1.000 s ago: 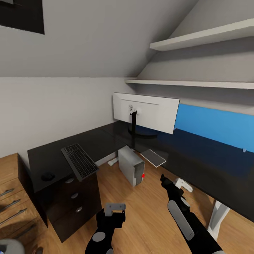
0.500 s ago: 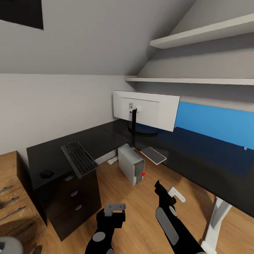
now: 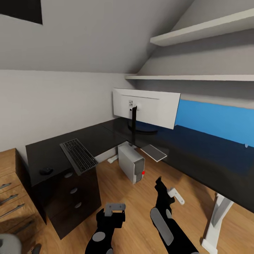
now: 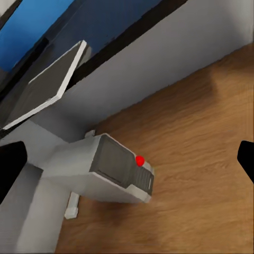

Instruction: In the bedroom, organize the workspace by keeping the computer under the desk, ensuring the monitor is on the desk, placing the keyboard on the desk next to the monitor, placing the mouse on the desk next to the keyboard, moving the folder from the swivel chair onto the desk next to the mouse, stacking the notebook on top of the folder with the pen on top of the notebook, and positioning the swivel chair next to the desk.

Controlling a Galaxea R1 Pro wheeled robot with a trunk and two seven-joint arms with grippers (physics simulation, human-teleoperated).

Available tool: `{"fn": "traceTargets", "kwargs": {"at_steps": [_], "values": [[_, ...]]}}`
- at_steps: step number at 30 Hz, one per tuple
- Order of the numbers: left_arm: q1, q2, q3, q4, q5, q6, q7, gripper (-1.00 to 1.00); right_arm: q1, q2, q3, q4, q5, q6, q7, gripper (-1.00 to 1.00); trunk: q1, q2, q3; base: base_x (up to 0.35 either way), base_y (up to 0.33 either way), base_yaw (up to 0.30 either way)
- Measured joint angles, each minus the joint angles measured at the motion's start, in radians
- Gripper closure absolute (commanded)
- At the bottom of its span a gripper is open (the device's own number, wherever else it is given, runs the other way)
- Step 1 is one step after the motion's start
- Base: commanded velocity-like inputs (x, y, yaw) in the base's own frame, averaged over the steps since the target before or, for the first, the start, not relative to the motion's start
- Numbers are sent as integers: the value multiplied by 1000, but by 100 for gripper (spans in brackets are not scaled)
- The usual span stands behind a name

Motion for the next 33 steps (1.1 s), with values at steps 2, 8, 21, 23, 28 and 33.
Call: {"fn": "traceTargets", "kwargs": {"at_steps": [2,8,21,23,28,33], "values": [[0,0,2,-1,-1,0,0,-100,0,14,11,6,-1,-78,13,-100,8,-14,-6,0,0,0],[0,1,12,-7,-1,0,0,-100,0,39,57,38,-8,-281,50,-100,31,-56,-25,0,0,0],[0,2,50,-9,-2,0,0,-100,0,47,87,53,-12,-366,59,-100,58,-105,-47,0,0,0],[0,2,51,-9,-2,0,0,-100,0,47,91,53,-13,-366,59,-100,58,-105,-47,0,0,0],[0,2,54,-13,-2,0,-1,-100,0,47,117,59,-12,-362,65,-100,58,-105,-47,0,0,0],[0,3,55,-16,-2,0,-1,-100,0,47,127,61,-19,-353,65,-100,58,-105,-47,0,0,0]]}}
